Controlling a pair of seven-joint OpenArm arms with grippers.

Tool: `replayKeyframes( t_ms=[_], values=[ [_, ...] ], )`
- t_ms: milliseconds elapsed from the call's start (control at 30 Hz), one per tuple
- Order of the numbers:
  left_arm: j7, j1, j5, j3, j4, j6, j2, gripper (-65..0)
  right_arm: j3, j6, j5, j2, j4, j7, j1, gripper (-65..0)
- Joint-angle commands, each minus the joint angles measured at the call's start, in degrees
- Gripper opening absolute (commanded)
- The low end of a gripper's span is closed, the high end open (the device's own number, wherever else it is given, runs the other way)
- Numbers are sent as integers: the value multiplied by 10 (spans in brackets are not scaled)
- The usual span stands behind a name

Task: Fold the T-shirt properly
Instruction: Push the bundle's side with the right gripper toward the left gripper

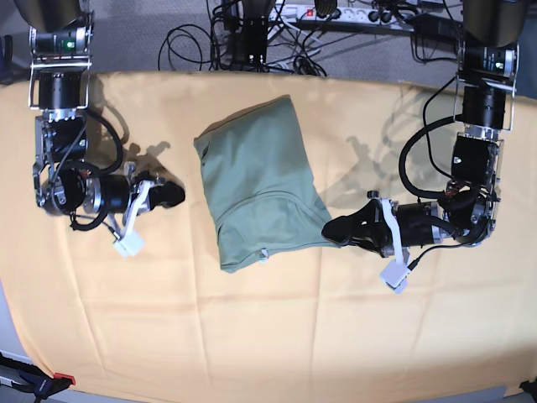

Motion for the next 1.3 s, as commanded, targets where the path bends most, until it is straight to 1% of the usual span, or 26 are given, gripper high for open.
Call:
replayKeyframes(
  t_ms=[0,67,100,167,200,233,800,900,1067,1267],
  values=[
    [-11,-16,-14,-5,8,-3,-5,-650,4,0,16,4,9,2,10,-650],
    [-11,-16,-14,-5,8,-3,-5,-650,4,1,35,2,9,-8,-1,-650],
    [-11,-16,-14,-5,8,-3,-5,-650,4,13,61,1,9,-17,-5,-650],
    [-10,-16,-13,-5,8,-3,-5,-650,4,40,135,1,9,-56,-15,-650],
    [-10,-16,-14,-5,8,-3,-5,-650,4,40,174,1,9,-75,-20,-650],
    [-10,-16,-13,-5,8,-3,-5,-650,4,40,195,1,9,-75,-23,-650],
    [-7,-16,-13,-5,8,-3,-5,-650,7,40,195,5,9,-75,-117,-650],
    [-7,-16,-13,-5,8,-3,-5,-650,7,32,195,9,9,-75,-124,-650],
    [-6,-16,-14,-5,8,-3,-5,-650,7,31,195,27,10,-75,-124,-650],
    [-7,-16,-19,-5,8,-3,-5,-650,6,24,195,32,72,-75,-125,-650]
  ],
)
